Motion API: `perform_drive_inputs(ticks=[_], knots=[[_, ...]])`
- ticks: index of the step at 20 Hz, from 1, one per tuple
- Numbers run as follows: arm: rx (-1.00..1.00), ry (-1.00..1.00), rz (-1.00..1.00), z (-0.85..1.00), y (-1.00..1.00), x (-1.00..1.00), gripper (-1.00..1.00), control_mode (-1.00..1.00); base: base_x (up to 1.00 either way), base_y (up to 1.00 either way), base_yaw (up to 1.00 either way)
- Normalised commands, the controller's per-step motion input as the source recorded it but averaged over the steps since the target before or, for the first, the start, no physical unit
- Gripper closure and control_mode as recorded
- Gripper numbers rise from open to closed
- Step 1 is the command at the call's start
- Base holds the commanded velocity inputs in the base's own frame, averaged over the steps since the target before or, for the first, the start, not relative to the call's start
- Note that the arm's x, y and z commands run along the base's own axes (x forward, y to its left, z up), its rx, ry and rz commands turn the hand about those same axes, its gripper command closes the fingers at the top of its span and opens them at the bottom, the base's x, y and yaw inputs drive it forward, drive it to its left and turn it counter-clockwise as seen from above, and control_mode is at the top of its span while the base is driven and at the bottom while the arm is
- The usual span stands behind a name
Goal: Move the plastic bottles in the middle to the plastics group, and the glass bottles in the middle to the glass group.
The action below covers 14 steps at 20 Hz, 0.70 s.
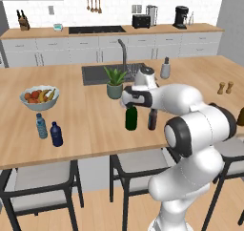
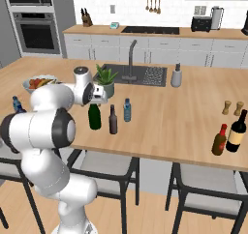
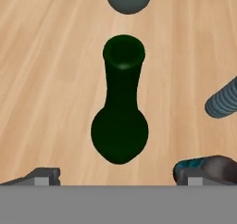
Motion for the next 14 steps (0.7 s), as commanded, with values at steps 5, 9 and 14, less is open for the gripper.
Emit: perform_drive_inputs(ticks=[5,9,14], knots=[[0.00,0.00,0.00,-0.07,0.00,0.25,-1.00,-1.00,0.00,0.00,0.00],[0.00,0.00,0.00,-0.05,0.00,0.20,-1.00,-1.00,0.00,0.00,0.00],[0.00,0.00,0.00,-0.09,0.06,0.03,-1.00,-1.00,0.00,0.00,0.00]])
